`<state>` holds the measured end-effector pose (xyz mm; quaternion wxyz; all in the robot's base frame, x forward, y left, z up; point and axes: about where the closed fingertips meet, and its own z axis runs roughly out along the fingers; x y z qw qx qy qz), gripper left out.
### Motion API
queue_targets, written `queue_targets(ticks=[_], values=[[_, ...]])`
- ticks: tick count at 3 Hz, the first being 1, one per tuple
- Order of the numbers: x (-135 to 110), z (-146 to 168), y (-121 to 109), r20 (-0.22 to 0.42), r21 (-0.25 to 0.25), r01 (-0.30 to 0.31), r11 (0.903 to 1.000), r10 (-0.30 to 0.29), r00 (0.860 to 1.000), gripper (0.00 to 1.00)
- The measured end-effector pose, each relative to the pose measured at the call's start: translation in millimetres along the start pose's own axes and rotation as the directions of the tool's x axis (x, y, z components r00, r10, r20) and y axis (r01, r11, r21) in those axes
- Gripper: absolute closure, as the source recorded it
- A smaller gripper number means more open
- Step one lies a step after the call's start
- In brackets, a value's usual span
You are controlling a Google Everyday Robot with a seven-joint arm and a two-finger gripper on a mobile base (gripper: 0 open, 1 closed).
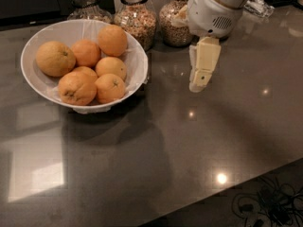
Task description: Pick orange from white bowl
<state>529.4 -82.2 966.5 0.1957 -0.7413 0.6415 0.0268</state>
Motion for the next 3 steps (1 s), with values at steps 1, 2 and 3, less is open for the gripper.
queue_targets(ticks=[1,2,3], values=[[0,0,0,0.000,0.000,0.000,1.0000,0.000,1.000,0.00],[-39,8,-14,0.078,0.012,0.105,0.9944,-0.105,0.991,0.00],[-92,25,-38,0.202,0.028,0.216,0.9760,-0.217,0.955,0.00]])
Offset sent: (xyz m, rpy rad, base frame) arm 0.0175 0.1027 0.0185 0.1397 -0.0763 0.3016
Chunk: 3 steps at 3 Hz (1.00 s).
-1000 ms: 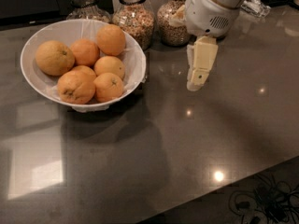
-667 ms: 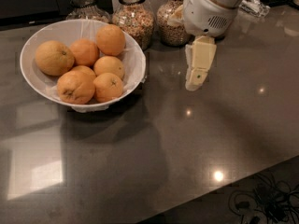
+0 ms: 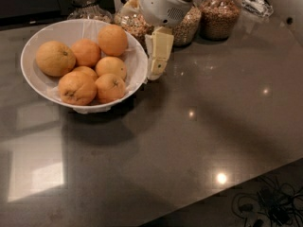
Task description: Pick orange from white bowl
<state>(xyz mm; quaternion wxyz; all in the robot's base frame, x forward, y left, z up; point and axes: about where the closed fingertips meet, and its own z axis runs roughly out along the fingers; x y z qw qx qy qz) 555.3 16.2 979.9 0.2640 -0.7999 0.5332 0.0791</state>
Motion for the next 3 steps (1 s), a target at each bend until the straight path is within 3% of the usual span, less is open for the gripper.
queue_targets(ticks=[1,3], values=[[-32,22,-25,0.099,-0.013,0.068,0.9976,-0.067,0.993,0.00],[-81,53,-52,0.205,-0.044,0.167,0.9850,-0.154,0.967,0.00]])
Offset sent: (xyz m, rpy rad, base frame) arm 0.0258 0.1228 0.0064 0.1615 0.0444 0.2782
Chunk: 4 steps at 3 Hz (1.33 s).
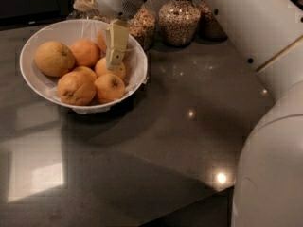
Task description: Pick orange from white bowl
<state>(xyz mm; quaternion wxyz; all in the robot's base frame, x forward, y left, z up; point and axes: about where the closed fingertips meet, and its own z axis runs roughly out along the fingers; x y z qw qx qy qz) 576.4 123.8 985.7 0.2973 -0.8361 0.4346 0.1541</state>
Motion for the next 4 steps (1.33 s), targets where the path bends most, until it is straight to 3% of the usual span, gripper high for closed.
queue_targets(ticks=[2,4], values=[[-7,6,-7,0.028,0.020,-0.005,0.9998,0.005,1.000,0.00],[-36,5,-21,0.205,0.100,-0.066,0.9928,0.044,0.978,0.00]])
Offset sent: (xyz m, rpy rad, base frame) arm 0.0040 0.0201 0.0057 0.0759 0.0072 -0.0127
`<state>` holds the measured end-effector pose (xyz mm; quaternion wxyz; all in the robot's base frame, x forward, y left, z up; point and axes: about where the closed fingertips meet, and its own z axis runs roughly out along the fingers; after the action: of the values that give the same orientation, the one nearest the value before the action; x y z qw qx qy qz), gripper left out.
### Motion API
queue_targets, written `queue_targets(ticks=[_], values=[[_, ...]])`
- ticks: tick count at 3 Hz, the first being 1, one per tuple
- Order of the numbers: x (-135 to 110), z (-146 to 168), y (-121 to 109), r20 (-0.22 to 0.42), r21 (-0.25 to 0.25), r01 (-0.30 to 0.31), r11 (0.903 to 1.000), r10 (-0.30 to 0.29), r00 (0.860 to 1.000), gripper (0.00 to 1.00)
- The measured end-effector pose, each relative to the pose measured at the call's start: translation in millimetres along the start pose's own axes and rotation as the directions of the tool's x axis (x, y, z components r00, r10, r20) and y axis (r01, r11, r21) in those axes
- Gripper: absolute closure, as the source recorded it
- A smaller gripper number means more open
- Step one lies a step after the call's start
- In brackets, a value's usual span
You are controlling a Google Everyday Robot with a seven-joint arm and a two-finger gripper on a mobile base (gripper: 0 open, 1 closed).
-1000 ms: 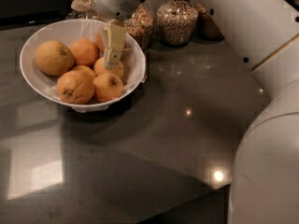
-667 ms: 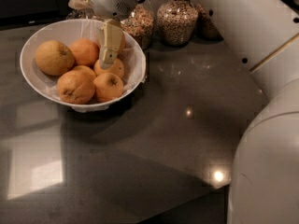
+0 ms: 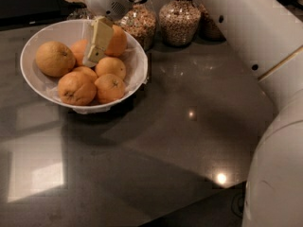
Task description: Pick orange from white bowl
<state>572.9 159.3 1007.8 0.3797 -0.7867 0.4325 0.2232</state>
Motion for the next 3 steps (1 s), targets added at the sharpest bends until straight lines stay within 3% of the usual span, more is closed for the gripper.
queue_targets(ticks=[1,3], values=[[-8.5,1.5,-3.0,0.035,0.022,-0.012,0.9997,0.011,0.999,0.00],[0.2,8.4,-2.4,0.026,0.018,-0.037,0.9991,0.037,0.999,0.00]])
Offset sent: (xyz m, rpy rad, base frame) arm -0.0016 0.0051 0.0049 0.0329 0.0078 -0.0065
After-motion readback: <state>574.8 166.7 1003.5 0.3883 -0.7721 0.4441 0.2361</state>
